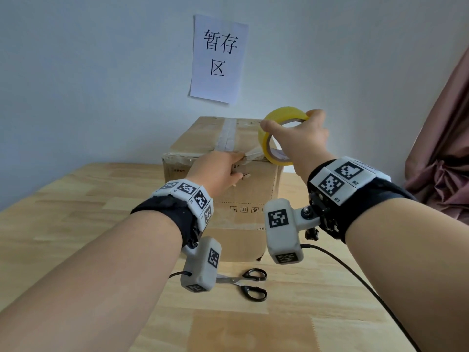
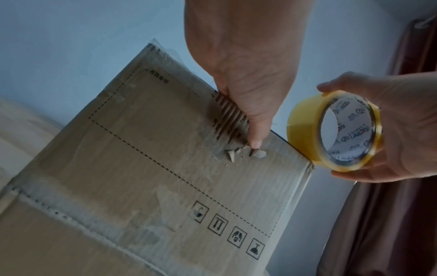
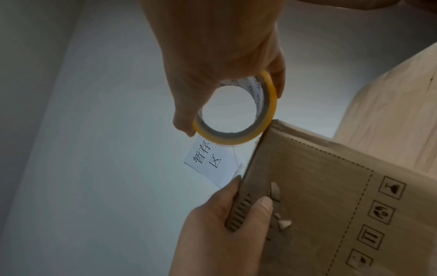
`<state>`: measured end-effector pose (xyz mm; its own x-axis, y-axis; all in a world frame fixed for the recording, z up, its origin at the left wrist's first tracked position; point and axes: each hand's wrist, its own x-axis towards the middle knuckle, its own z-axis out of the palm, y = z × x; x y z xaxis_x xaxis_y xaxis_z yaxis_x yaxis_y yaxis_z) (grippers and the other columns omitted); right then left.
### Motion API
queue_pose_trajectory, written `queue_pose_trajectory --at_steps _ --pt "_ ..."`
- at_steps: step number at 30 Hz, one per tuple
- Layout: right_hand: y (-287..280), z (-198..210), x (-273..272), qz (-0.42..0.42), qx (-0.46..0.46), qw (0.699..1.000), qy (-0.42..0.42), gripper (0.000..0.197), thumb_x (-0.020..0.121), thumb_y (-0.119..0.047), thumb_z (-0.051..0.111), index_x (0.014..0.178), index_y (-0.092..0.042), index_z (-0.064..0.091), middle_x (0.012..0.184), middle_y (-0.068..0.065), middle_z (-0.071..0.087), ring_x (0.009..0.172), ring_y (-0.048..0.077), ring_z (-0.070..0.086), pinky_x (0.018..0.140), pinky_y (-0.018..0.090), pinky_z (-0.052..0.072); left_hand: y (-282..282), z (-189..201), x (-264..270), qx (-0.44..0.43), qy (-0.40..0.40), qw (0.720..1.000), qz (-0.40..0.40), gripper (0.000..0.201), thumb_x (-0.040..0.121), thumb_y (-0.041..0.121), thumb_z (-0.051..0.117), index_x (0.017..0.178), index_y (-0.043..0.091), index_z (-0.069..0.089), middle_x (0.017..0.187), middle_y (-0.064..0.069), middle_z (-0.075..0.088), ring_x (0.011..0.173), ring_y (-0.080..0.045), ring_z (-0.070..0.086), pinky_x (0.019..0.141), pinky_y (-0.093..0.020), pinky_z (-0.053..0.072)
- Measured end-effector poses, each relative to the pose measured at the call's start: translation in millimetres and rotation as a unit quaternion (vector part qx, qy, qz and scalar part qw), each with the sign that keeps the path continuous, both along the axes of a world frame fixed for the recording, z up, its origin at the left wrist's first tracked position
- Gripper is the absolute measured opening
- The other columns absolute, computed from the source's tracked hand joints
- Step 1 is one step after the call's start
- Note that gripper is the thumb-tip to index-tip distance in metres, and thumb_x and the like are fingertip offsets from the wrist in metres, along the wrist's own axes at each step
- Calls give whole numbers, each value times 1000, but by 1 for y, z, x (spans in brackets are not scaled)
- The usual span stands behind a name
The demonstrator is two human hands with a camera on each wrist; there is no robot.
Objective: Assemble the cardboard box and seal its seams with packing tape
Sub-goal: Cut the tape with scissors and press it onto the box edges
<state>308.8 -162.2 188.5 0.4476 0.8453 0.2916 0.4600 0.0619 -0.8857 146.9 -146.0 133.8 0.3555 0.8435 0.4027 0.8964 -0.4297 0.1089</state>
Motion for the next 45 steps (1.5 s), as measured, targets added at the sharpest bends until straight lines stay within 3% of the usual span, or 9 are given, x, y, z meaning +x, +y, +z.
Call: queue_pose_trajectory --at_steps 5,9,15,20,25,31,34,38,45 --pt "2 -1 4 0 -4 1000 4 88 63 -58 76 128 -18 33 118 7 39 105 30 49 93 46 47 0 1 0 -11 -5 1000 1 45 93 28 52 137 30 45 118 0 66 103 -21 62 83 -38 54" --pt "2 -8 9 -12 -2 1000 0 88 62 -59 75 128 -21 31 115 3 33 107 33 49 91 49 47 -1 3 3 -4 1 1000 10 40 94 28 51 134 30 49 95 2 70 86 -18 63 73 -34 54" --pt "0 -8 8 -1 -5 1000 -12 91 62 -68 72 130 -24 32 116 4 33 105 30 49 93 44 46 -1 -1 9 18 35 999 11 49 93 44 49 138 25 42 119 -3 63 102 -27 61 78 -38 53" --pt "-1 -7 12 18 9 998 61 77 73 -70 60 133 -30 36 125 3 36 88 15 49 91 38 46 2 -4 13 46 78 996 28 53 93 50 46 140 24 44 124 -5 54 108 -29 54 84 -38 46" --pt "0 -10 10 26 -34 985 166 97 62 -70 70 134 -23 24 116 4 42 105 27 50 91 47 50 8 3 22 4 73 997 16 49 95 44 45 134 14 49 130 -7 56 118 -27 53 93 -41 47" --pt "-3 -8 4 15 -7 991 136 88 62 -64 72 127 -23 29 120 8 44 97 26 52 83 44 53 3 2 15 -28 53 998 -13 59 94 46 48 146 22 33 143 -2 47 124 -26 50 97 -41 45" --pt "-5 -1 0 1 12 994 109 85 62 -62 73 125 -21 32 119 9 46 94 26 53 81 42 53 1 5 14 -38 32 999 -21 57 94 41 51 145 23 34 143 -2 47 126 -24 49 101 -40 43" --pt "-7 4 1 -7 4 994 111 84 62 -61 72 125 -21 32 119 9 46 89 25 53 66 36 49 -1 7 11 -58 19 998 -25 56 94 38 53 145 25 35 141 -2 49 120 -22 55 100 -38 43" --pt "-16 -14 33 -56 -28 994 95 84 63 -57 73 128 -25 33 118 6 39 78 18 46 80 42 51 -3 0 13 -20 7 999 -29 45 94 28 51 138 21 45 129 -4 58 112 -26 57 88 -43 50"
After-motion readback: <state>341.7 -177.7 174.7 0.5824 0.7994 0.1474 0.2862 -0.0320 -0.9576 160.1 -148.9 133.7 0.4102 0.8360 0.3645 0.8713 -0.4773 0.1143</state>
